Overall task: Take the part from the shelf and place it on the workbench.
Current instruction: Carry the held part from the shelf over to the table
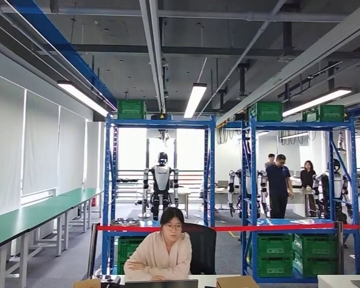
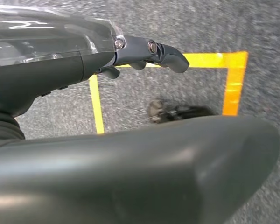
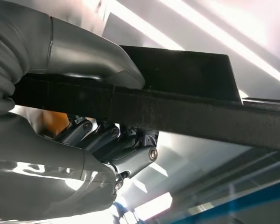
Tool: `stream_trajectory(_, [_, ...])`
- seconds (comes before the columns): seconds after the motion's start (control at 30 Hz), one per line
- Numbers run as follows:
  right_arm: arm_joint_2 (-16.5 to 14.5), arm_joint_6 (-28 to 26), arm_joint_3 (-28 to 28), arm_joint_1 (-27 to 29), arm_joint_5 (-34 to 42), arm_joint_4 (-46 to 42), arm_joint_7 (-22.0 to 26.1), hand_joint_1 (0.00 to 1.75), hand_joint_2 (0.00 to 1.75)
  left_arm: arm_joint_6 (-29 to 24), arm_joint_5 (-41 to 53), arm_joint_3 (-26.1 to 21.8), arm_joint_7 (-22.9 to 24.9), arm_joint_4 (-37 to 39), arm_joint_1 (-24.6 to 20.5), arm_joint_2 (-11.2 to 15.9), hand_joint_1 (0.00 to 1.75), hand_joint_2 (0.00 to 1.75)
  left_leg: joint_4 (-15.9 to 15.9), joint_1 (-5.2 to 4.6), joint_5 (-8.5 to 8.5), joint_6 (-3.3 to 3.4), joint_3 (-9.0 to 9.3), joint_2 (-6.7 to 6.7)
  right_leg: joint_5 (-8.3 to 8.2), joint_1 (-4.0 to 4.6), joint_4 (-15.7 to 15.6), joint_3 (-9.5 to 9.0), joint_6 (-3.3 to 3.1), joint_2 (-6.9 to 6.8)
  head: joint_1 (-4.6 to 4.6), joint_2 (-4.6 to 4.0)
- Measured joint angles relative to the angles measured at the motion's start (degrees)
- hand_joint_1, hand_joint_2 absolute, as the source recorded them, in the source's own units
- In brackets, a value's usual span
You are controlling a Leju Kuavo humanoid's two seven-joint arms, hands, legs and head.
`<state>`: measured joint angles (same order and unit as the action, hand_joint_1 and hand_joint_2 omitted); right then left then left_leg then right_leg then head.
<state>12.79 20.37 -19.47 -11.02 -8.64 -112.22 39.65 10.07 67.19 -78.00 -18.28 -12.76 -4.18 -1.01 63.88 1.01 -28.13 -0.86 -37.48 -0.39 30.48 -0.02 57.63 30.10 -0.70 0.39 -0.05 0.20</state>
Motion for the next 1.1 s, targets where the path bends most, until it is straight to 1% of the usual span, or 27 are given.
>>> stream_trajectory(0.03, [-0.31,-2.14,0.11,-0.87,-2.63,-0.32,0.04,1.75,1.75,0.11,0.27,0.04,0.01,0.0,-0.14,0.0,0.0,1.75,-2.26,-0.14,1.4,0.27,0.45,0.04,0.38,0.04,0.1,-0.23,0.3,0.02,-0.02,0.02])
stream_trajectory(0.07, [-0.55,-4.11,0.31,-1.72,-5.17,-0.54,0.03,1.75,1.75,0.21,0.49,0.12,0.01,0.0,-0.24,0.0,0.0,1.75,-3.32,-0.3,1.81,0.59,0.54,0.06,0.71,0.07,0.19,-0.26,0.64,0.01,-0.03,0.03])
stream_trajectory(0.17, [-0.94,-8.39,1.34,-4.05,-10.98,-0.76,-0.22,1.75,1.75,0.52,1.34,0.61,-0.05,0.0,-0.45,-0.02,0.0,1.75,-3.89,-0.46,1.76,1.5,0.47,0.0,1.52,-0.01,0.41,-0.24,1.67,-0.07,-0.04,0.04])
stream_trajectory(0.2, [-1.0,-9.69,1.74,-4.98,-12.85,-0.62,-0.36,1.75,1.75,0.66,1.7,0.87,-0.1,0.0,-0.56,-0.03,0.0,1.75,-3.97,-0.36,1.72,1.75,0.57,-0.02,2.13,-0.06,1.15,0.01,1.98,-0.11,-0.04,0.03])
stream_trajectory(0.23, [-1.04,-11.0,2.16,-6.06,-14.91,-0.24,-0.61,1.75,1.75,0.79,2.04,1.17,-0.15,0.0,-0.73,-0.04,0.0,1.75,-4.07,-0.21,1.67,1.99,0.69,-0.02,3.18,-0.13,2.85,0.78,2.27,-0.14,-0.03,0.03])
stream_trajectory(0.27, [-1.08,-12.44,2.57,-7.33,-17.14,0.51,-1.06,1.75,1.75,0.89,2.48,1.49,-0.2,0.0,-0.95,-0.04,0.0,1.75,-4.11,-0.15,1.58,2.21,0.79,0.0,4.64,-0.22,5.82,2.26,2.54,-0.17,-0.04,0.02])
stream_trajectory(0.33, [-1.34,-15.58,3.19,-10.53,-22.87,3.33,-3.16,1.75,1.75,0.98,3.19,2.15,-0.12,0.0,-1.41,-0.05,0.0,1.75,-4.1,-0.14,1.39,2.48,0.92,0.05,7.36,-0.39,13.41,6.56,2.92,-0.19,-0.04,0.02])
stream_trajectory(0.37, [-1.69,-16.87,3.27,-12.4,-26.13,5.22,-4.94,1.75,1.75,1.01,3.47,2.48,-0.01,0.0,-1.64,-0.08,0.0,1.75,-4.1,-0.15,1.34,2.52,0.97,0.06,7.71,-0.44,16.05,8.35,3.01,-0.2,-0.05,0.02])
stream_trajectory(0.4, [-2.22,-17.75,3.14,-14.41,-29.45,7.08,-7.11,1.75,1.75,1.01,3.63,2.8,0.17,0.0,-1.83,-0.12,0.0,1.75,-4.09,-0.15,1.29,2.5,1.04,0.06,6.97,-0.46,16.69,9.23,3.03,-0.2,-0.04,0.01])
stream_trajectory(0.43, [-3.03,-18.19,2.72,-16.58,-32.44,8.79,-9.64,1.75,1.75,0.99,3.86,3.08,0.38,0.0,-2.02,-0.17,0.0,1.75,-4.09,-0.14,1.22,2.44,1.2,0.05,5.04,-0.47,14.84,8.88,2.95,-0.21,-0.04,0.01])
stream_trajectory(0.47, [-4.01,-18.32,1.96,-18.87,-35.08,10.36,-12.45,1.75,1.75,0.97,4.01,3.35,0.57,0.0,-2.23,-0.22,0.0,1.75,-4.09,-0.13,1.11,2.32,1.41,0.04,2.4,-0.47,11.14,7.6,2.79,-0.21,-0.04,0.0])
stream_trajectory(0.5, [-5.03,-18.49,0.9,-21.22,-37.54,11.83,-15.33,1.75,1.75,0.93,4.13,3.62,0.74,0.0,-2.44,-0.26,0.0,1.75,-4.12,-0.16,1.01,2.16,1.59,0.02,0.28,-0.42,7.3,6.08,2.6,-0.16,-0.03,-0.01])
stream_trajectory(0.53, [-6.01,-18.79,-0.39,-23.61,-39.89,13.39,-18.1,1.75,1.75,0.9,4.23,3.87,0.9,0.0,-2.73,-0.28,0.0,1.75,-4.13,-0.21,0.95,1.96,1.68,-0.02,-1.27,-0.32,3.96,4.74,2.38,-0.11,-0.04,0.01])
stream_trajectory(0.57, [-6.8,-19.22,-1.75,-25.84,-42.3,15.12,-20.62,1.75,1.75,0.88,4.25,4.09,1.0,0.0,-3.01,-0.3,0.0,1.75,-4.18,-0.26,0.98,1.7,1.64,-0.05,-1.88,-0.2,2.08,4.02,2.14,-0.06,-0.04,0.02])
stream_trajectory(0.63, [-7.95,-20.17,-4.26,-29.71,-47.26,19.18,-24.63,1.75,1.75,1.0,4.31,4.45,1.12,0.0,-3.35,-0.34,0.0,1.75,-4.45,-0.25,1.22,1.1,1.57,-0.11,-1.82,0.04,1.3,3.87,1.64,0.0,-0.05,0.03])
stream_trajectory(0.67, [-8.47,-20.54,-5.49,-31.46,-50.36,21.6,-26.39,1.75,1.75,1.15,4.37,4.63,1.11,0.0,-3.4,-0.36,0.0,1.75,-4.58,-0.19,1.21,0.77,1.57,-0.11,-1.97,-0.06,1.1,3.84,1.24,-0.05,-0.04,0.03])
stream_trajectory(0.73, [-9.68,-21.07,-8.0,-34.82,-56.99,26.94,-29.77,1.75,1.75,1.46,4.5,5.03,1.0,0.0,-3.46,-0.42,0.0,1.75,-3.27,-0.13,0.09,0.23,0.96,-0.08,-2.38,-0.28,0.56,3.68,0.42,-0.12,-0.05,0.02])
stream_trajectory(0.77, [-10.37,-21.35,-9.25,-36.21,-60.02,29.68,-31.18,1.75,1.75,1.54,4.58,5.25,0.94,0.0,-3.54,-0.44,0.0,1.75,-1.04,-0.1,-1.25,0.04,-0.09,-0.07,-2.53,-0.38,0.34,3.6,0.12,-0.17,-0.05,0.02])
stream_trajectory(0.83, [-11.78,-22.1,-11.6,-38.19,-64.08,35.25,-33.0,1.75,1.75,1.55,4.69,5.63,0.83,0.0,-3.58,-0.47,0.0,1.75,6.29,-0.08,-4.4,-0.26,-3.65,-0.07,-2.52,-0.28,0.31,3.59,-0.12,-0.2,-0.05,0.01])
stream_trajectory(0.87, [-12.45,-22.43,-12.68,-38.77,-65.54,37.95,-33.55,1.75,1.75,1.54,4.71,5.77,0.75,0.0,-3.54,-0.48,0.0,1.75,9.39,-0.06,-5.25,-0.38,-5.26,-0.07,-2.49,-0.24,0.32,3.57,-0.15,-0.2,-0.05,0.0])
stream_trajectory(0.9, [-13.09,-22.68,-13.76,-39.14,-66.93,40.55,-34.07,1.75,1.75,1.54,4.72,5.87,0.66,0.0,-3.49,-0.5,0.0,1.75,10.91,-0.03,-5.21,-0.48,-6.2,-0.07,-2.43,-0.21,0.33,3.53,-0.17,-0.19,-0.05,-0.01])
stream_trajectory(0.93, [-13.64,-22.81,-14.73,-39.34,-68.17,42.81,-34.52,1.75,1.75,1.53,4.72,5.95,0.53,0.0,-3.46,-0.53,0.0,1.75,10.19,0.03,-4.1,-0.53,-6.12,-0.06,-2.34,-0.2,0.37,3.48,-0.14,-0.17,-0.05,-0.01])
stream_trajectory(0.97, [-14.12,-22.96,-15.56,-39.48,-69.14,44.65,-34.92,1.75,1.75,1.52,4.71,6.02,0.42,0.0,-3.44,-0.56,0.0,1.75,7.47,0.11,-2.17,-0.57,-5.08,-0.04,-2.19,-0.21,0.45,3.42,-0.07,-0.16,-0.04,-0.01])
stream_trajectory(1.0, [-14.66,-23.18,-16.44,-39.67,-70.01,46.58,-35.29,1.75,1.75,1.5,4.68,6.08,0.28,0.0,-3.42,-0.59,0.0,1.75,3.69,0.21,-0.08,-0.57,-3.53,0.02,-1.97,-0.21,0.57,3.39,0.08,-0.15,-0.04,-0.01])
stream_trajectory(1.03, [-15.26,-23.45,-17.36,-39.94,-70.75,48.6,-35.59,1.75,1.75,1.48,4.62,6.13,0.15,0.01,-3.38,-0.62,0.0,1.75,0.15,0.26,1.41,-0.53,-1.95,0.05,-1.73,-0.08,0.8,3.44,0.3,-0.08,-0.04,-0.01])
stream_trajectory(1.07, [-15.87,-23.73,-18.33,-40.21,-71.45,50.6,-35.86,1.75,1.75,1.47,4.51,6.17,0.03,0.01,-3.36,-0.66,0.0,1.75,-2.36,0.28,2.19,-0.37,-0.78,0.09,-1.57,0.04,0.97,3.53,0.54,0.0,-0.05,-0.01])
stream_trajectory(1.1, [-16.43,-23.93,-19.33,-40.3,-72.07,52.6,-36.04,1.75,1.75,1.46,4.42,6.22,-0.13,0.02,-3.35,-0.72,0.0,1.75,-3.65,0.23,2.26,-0.17,-0.17,0.08,-1.46,0.17,1.06,3.61,0.77,0.05,-0.07,-0.01])
